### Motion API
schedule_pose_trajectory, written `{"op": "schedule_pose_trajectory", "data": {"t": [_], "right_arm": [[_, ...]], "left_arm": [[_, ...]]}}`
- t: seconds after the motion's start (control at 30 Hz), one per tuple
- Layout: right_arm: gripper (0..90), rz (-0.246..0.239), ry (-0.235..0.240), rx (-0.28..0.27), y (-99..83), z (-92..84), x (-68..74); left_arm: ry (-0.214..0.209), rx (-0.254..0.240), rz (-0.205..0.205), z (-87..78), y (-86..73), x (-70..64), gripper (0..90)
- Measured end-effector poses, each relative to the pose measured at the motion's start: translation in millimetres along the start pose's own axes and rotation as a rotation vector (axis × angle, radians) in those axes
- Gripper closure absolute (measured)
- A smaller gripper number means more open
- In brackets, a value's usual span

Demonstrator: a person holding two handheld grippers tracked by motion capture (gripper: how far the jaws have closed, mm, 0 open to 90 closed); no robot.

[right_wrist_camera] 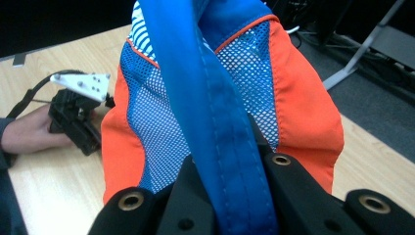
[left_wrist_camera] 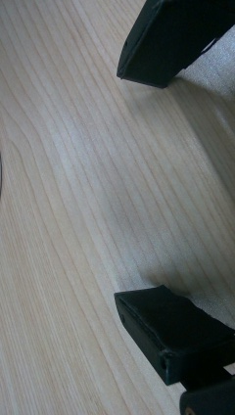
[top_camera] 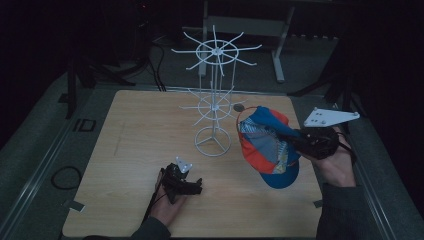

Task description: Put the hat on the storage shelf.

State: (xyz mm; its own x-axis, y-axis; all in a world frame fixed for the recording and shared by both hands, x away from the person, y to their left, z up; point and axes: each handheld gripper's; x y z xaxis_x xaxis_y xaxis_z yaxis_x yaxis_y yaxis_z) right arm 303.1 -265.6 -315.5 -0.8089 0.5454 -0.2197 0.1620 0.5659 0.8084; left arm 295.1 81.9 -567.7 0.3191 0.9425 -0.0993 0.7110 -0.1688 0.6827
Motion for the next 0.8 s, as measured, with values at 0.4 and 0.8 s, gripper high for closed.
{"op": "schedule_pose_trajectory", "data": {"t": [0.4,0.8], "right_arm": [[88.2,0.002,-0.016,-0.052,18.7,-7.8,-7.7],[88.2,0.006,-0.027,-0.07,25.4,-8.5,-10.9]], "left_arm": [[0.002,0.001,0.002,-0.2,0.0,0.2,1.9],[0.0,0.002,0.002,-0.2,0.0,0.2,1.9]]}}
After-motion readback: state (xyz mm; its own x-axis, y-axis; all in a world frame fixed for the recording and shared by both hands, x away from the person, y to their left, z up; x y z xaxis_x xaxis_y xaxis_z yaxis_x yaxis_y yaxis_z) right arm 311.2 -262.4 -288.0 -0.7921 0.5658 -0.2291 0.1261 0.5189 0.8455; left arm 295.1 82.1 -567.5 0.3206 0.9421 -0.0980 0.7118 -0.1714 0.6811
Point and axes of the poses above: each handheld gripper's, and its own axes: z roughly forward along the jaws, y roughly out of its top, x roughly to its left, and after that the axes turned 8 degrees about -z, right-handed
